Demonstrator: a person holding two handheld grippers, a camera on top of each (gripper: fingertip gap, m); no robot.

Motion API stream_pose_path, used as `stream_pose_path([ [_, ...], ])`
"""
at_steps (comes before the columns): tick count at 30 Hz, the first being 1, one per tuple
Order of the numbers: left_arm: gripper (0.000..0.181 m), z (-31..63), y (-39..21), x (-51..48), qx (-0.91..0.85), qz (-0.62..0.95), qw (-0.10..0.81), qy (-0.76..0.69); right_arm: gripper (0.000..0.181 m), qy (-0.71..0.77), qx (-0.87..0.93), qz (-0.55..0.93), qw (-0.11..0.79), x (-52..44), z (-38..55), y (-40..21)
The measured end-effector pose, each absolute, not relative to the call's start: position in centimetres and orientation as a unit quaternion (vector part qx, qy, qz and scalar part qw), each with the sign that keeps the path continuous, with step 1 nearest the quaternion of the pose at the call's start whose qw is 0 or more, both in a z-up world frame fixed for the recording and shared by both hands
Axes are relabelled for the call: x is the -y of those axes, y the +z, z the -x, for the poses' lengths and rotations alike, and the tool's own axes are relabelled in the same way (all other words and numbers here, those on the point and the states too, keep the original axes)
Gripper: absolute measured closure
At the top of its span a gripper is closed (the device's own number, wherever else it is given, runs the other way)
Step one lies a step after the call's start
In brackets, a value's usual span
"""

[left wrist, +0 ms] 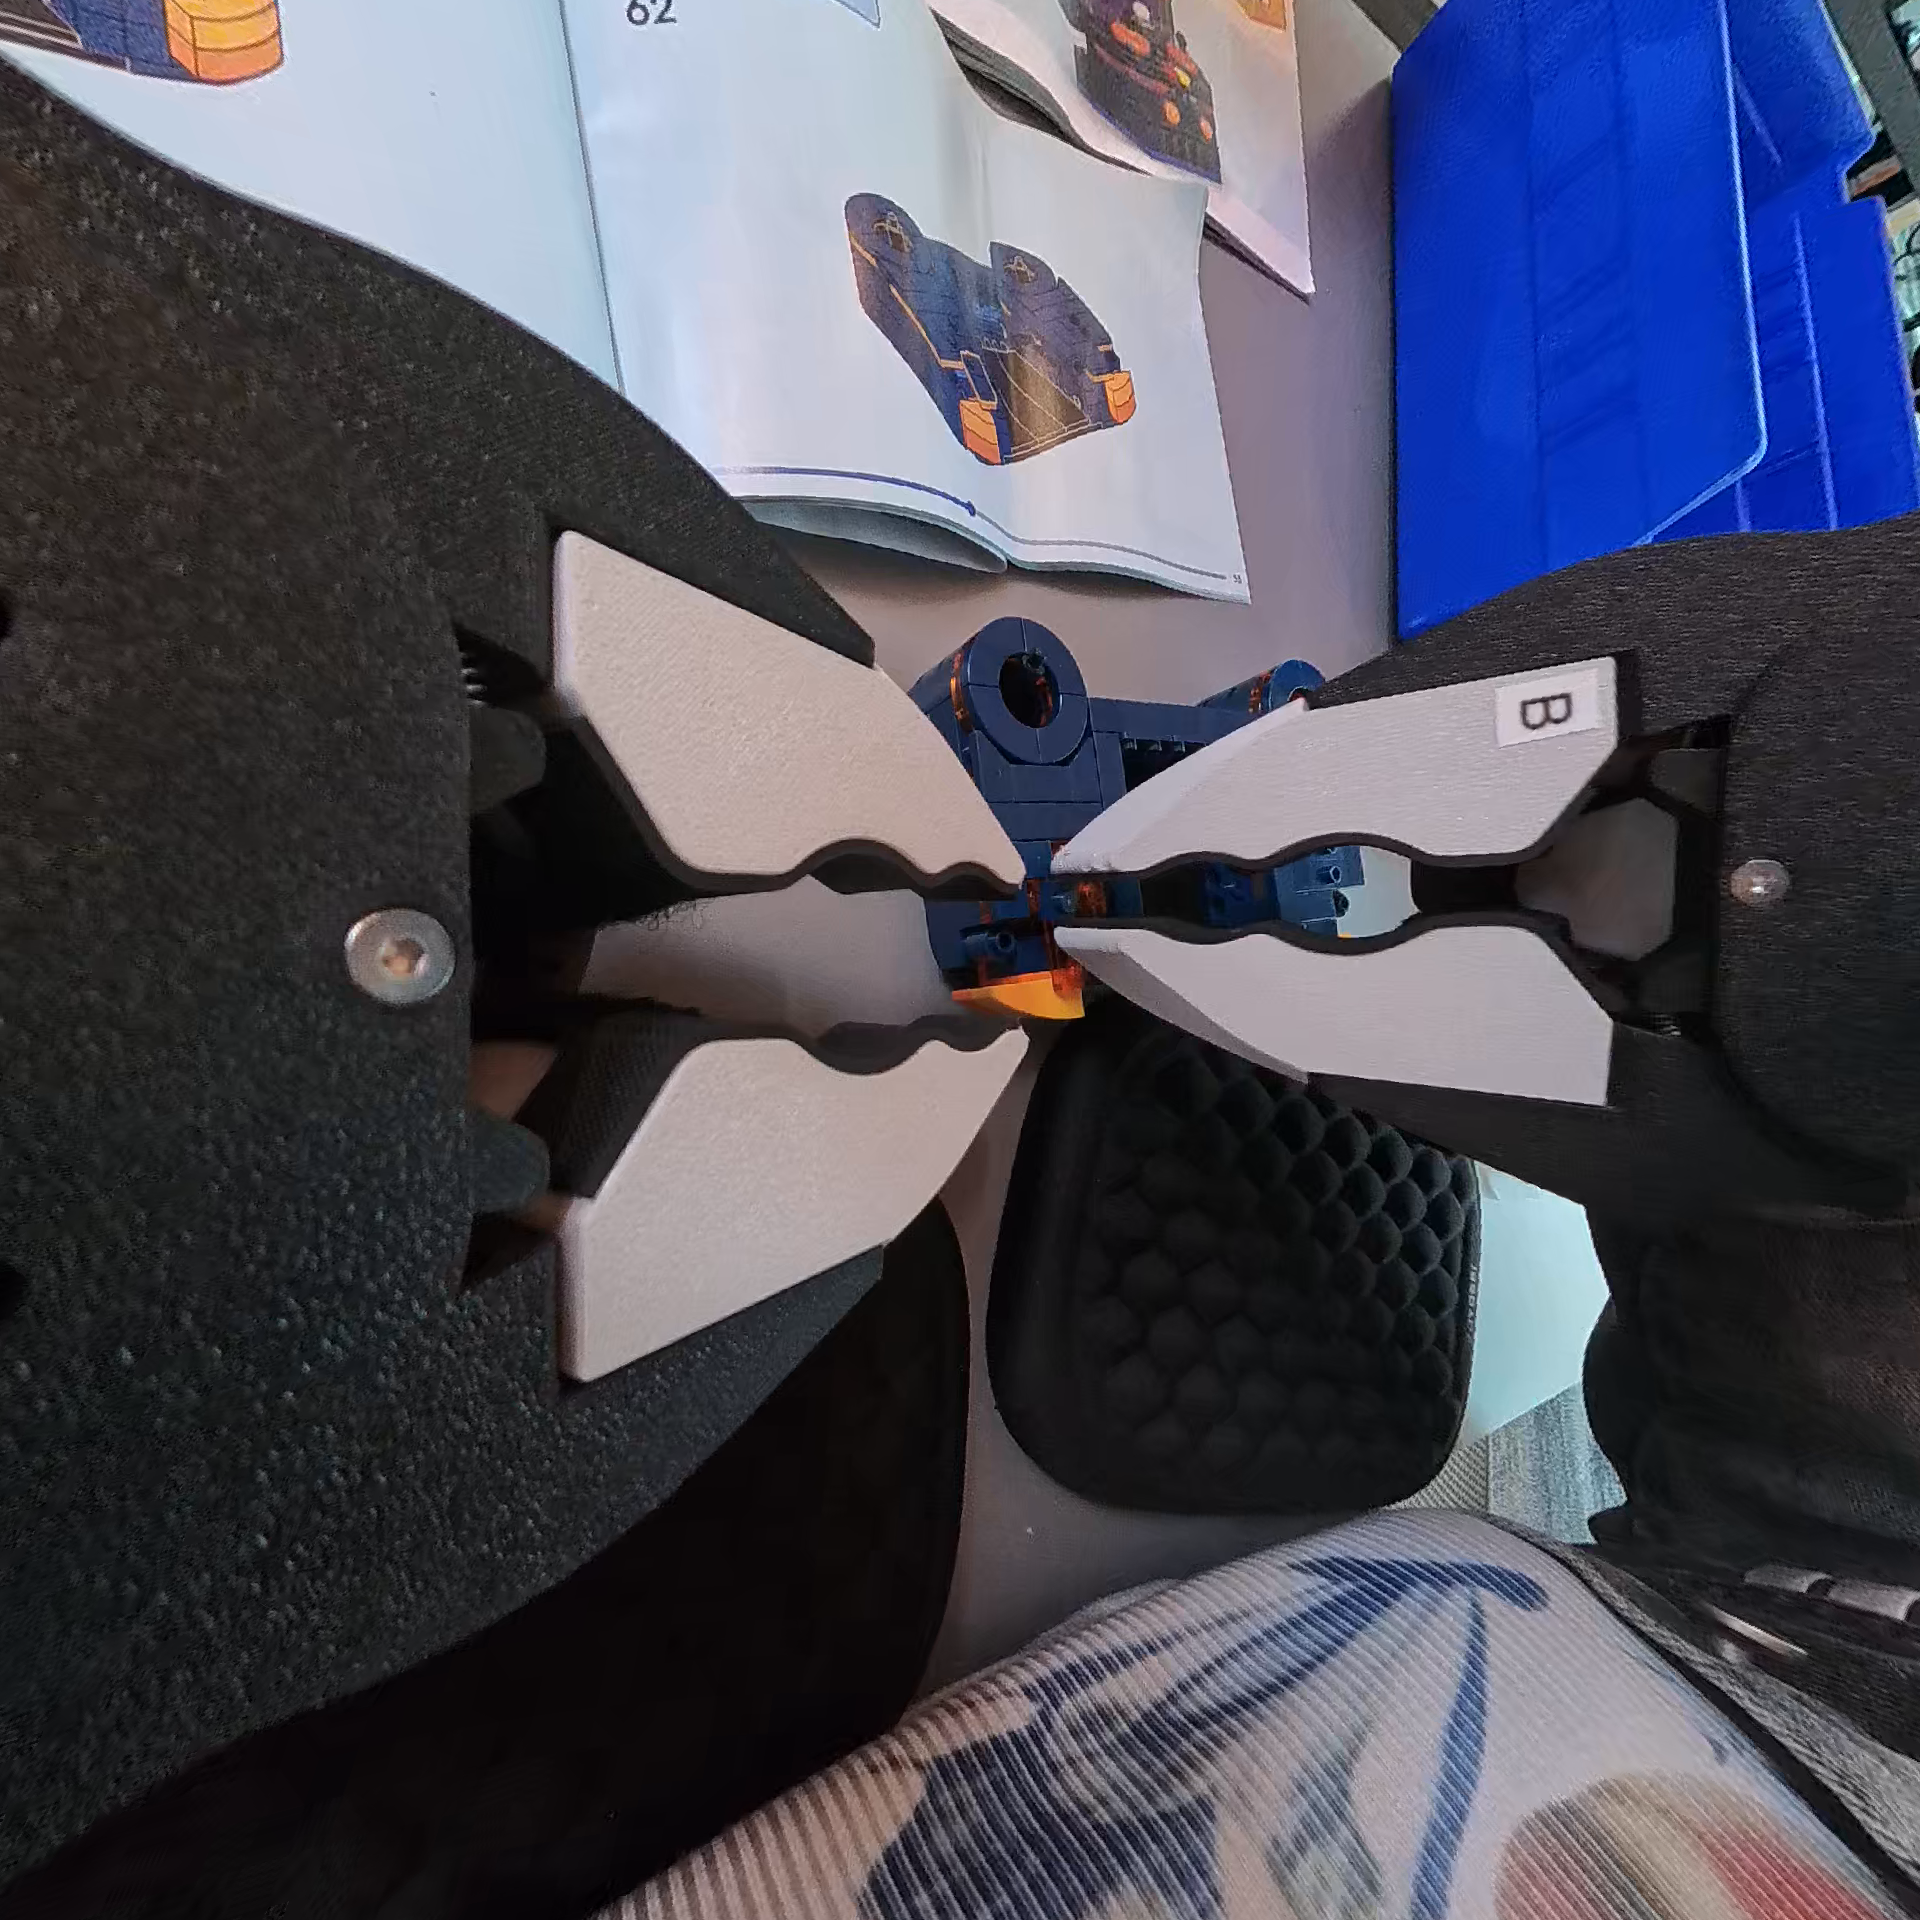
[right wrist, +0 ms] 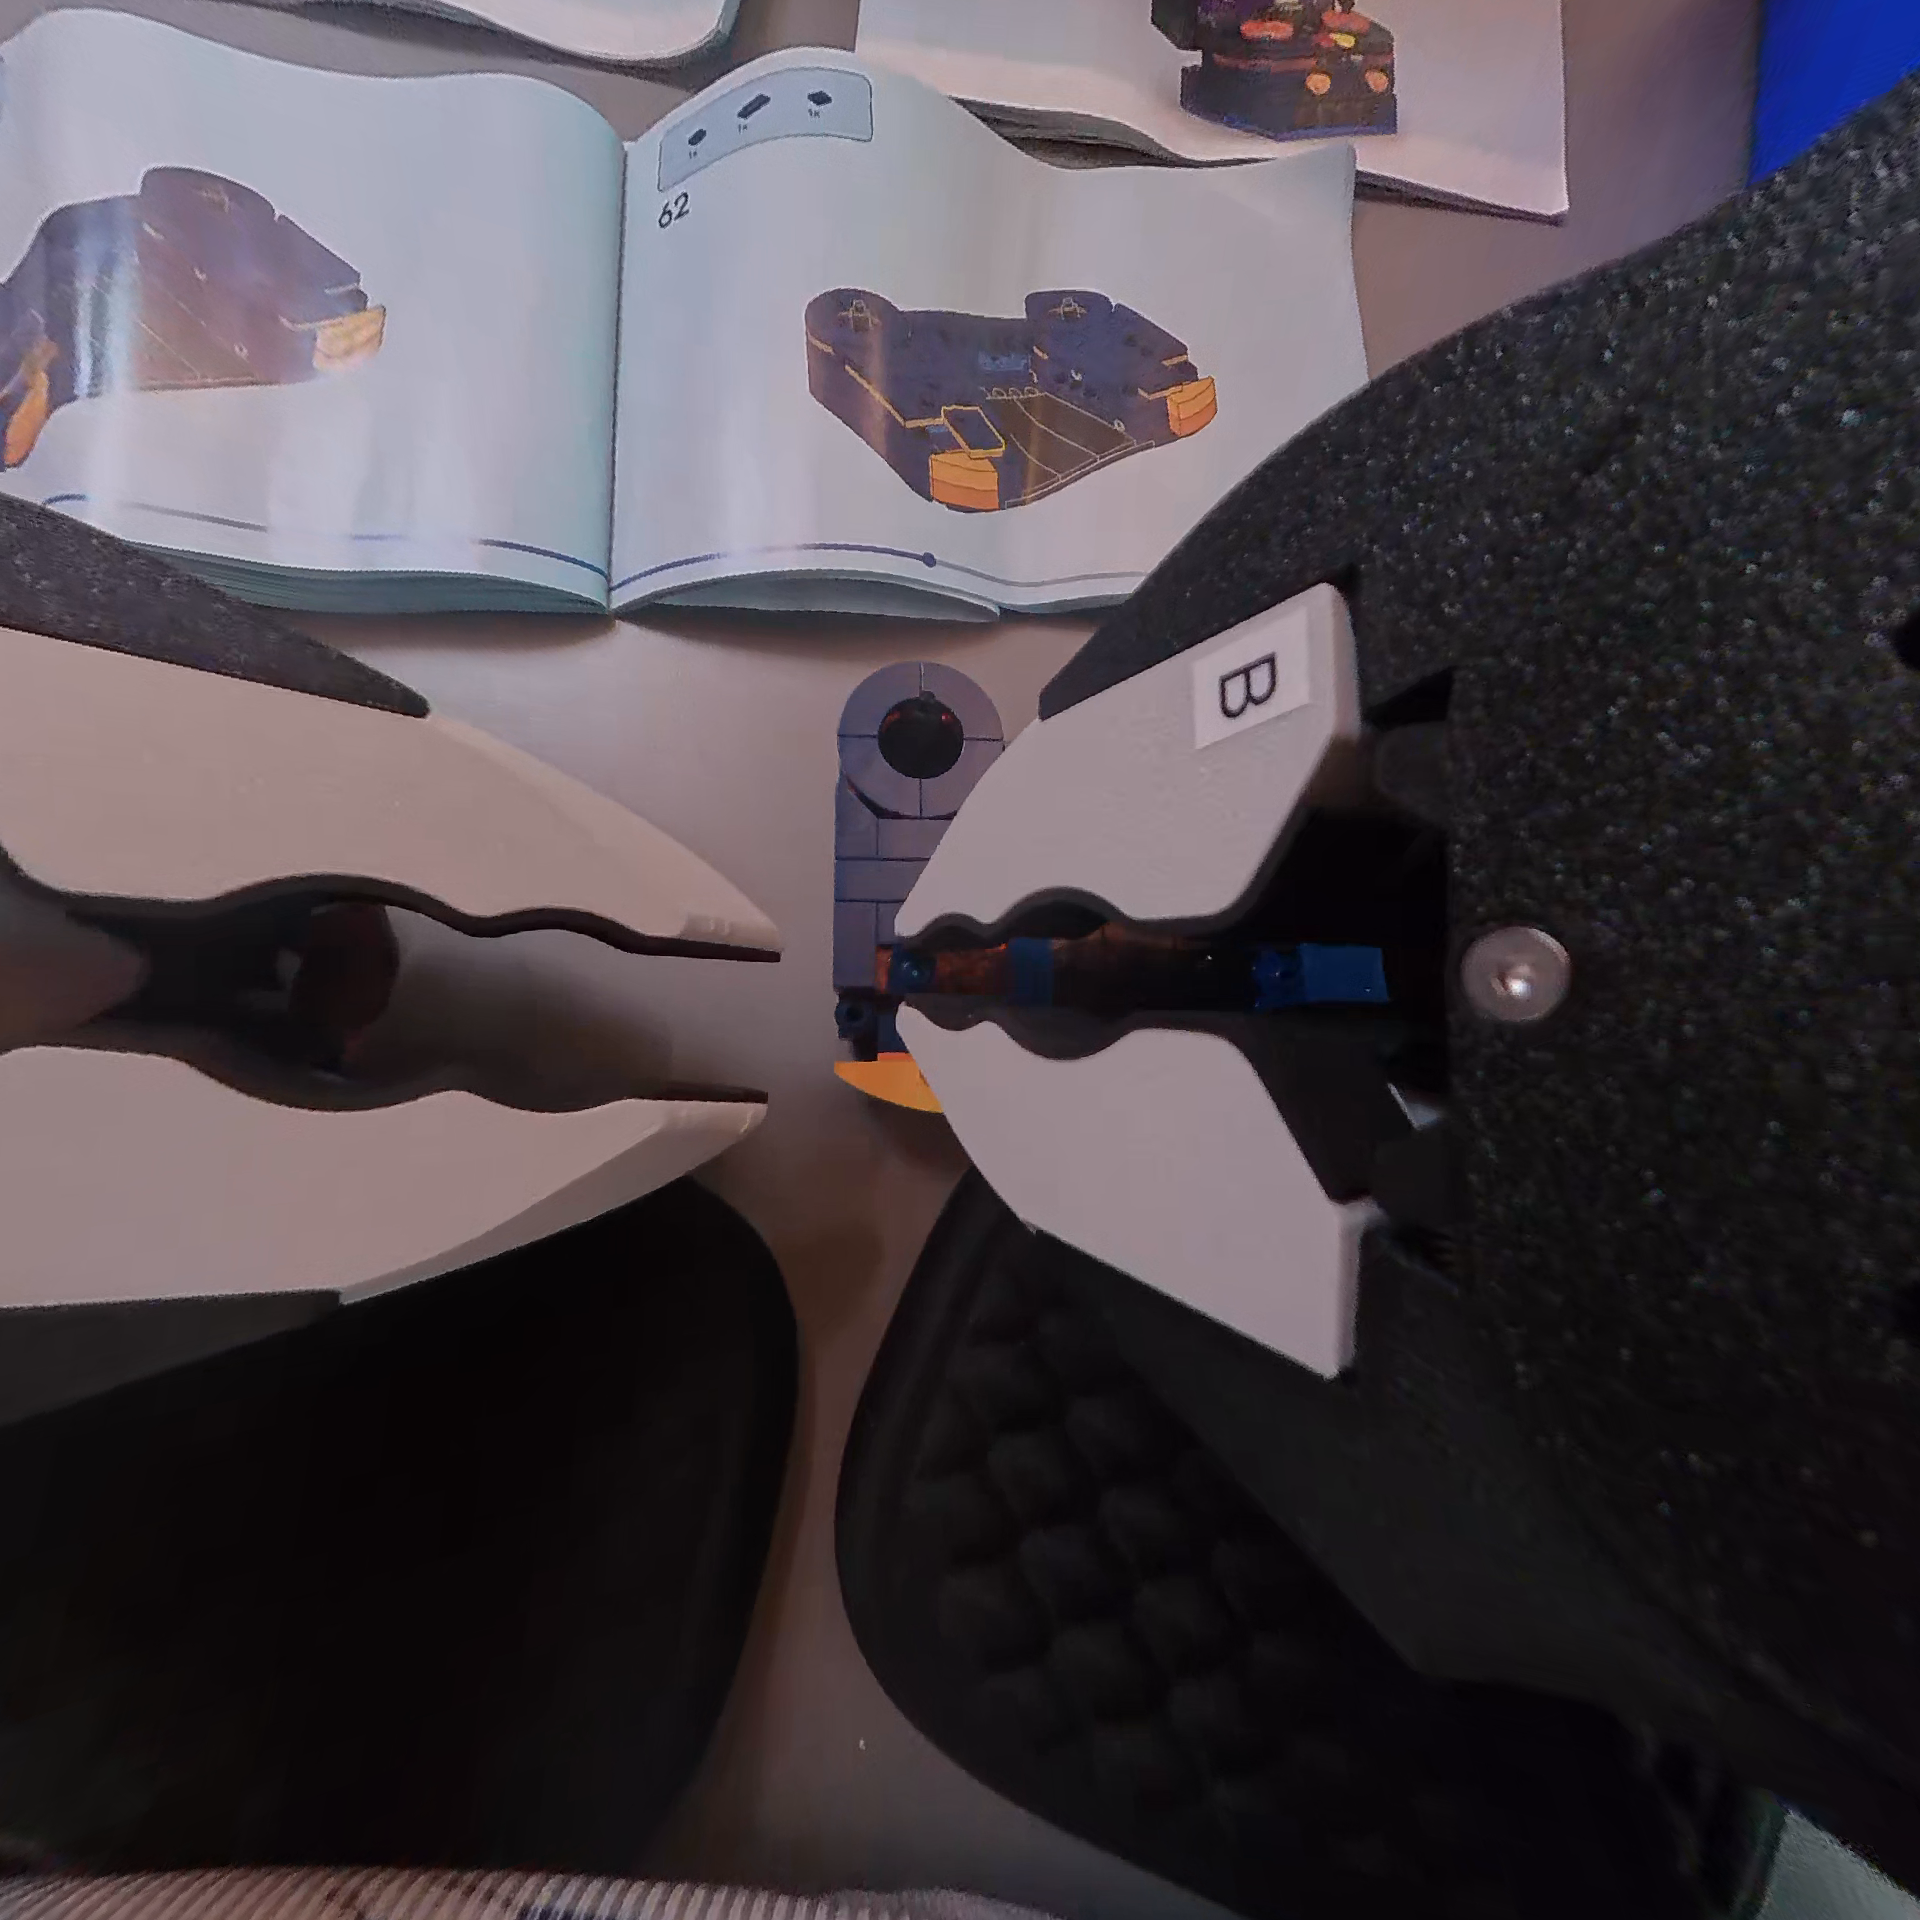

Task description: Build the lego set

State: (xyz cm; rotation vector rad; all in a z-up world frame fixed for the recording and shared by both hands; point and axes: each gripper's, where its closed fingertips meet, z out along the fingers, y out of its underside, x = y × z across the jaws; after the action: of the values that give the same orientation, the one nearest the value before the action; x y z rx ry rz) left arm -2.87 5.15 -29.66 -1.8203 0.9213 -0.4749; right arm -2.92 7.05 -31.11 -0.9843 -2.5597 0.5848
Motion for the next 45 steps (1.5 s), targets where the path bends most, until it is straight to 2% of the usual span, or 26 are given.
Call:
stream_pose_path([
  [21, 0.161, 2.8, -29.8, -5.2, -0.381, 0.755, 0.497, -0.195, 0.168, 0.204, 0.904, 0.326, 0.185, -7.2, 3.1, -30.9],
  [24, 0.161, 2.8, -29.8, -5.1, -0.380, 0.755, 0.496, -0.195, 0.170, 0.220, 0.896, 0.335, 0.192, -7.3, 3.0, -30.4],
  [25, 0.161, 2.9, -29.8, -5.2, -0.380, 0.756, 0.496, -0.195, 0.178, 0.229, 0.891, 0.342, 0.190, -7.2, 2.8, -30.3],
  [31, 0.148, 3.3, -30.7, -5.9, -0.361, 0.784, 0.471, -0.180, 0.181, 0.280, 0.864, 0.381, 0.176, -6.7, 2.4, -30.4],
  [37, 0.159, 3.1, -31.3, -5.9, -0.363, 0.796, 0.449, -0.183, 0.181, 0.295, 0.854, 0.385, 0.189, -6.7, 2.7, -30.8],
  [45, 0.166, 3.0, -31.7, -5.8, -0.369, 0.801, 0.435, -0.182, 0.181, 0.286, 0.862, 0.373, 0.190, -6.9, 3.0, -30.8],
])
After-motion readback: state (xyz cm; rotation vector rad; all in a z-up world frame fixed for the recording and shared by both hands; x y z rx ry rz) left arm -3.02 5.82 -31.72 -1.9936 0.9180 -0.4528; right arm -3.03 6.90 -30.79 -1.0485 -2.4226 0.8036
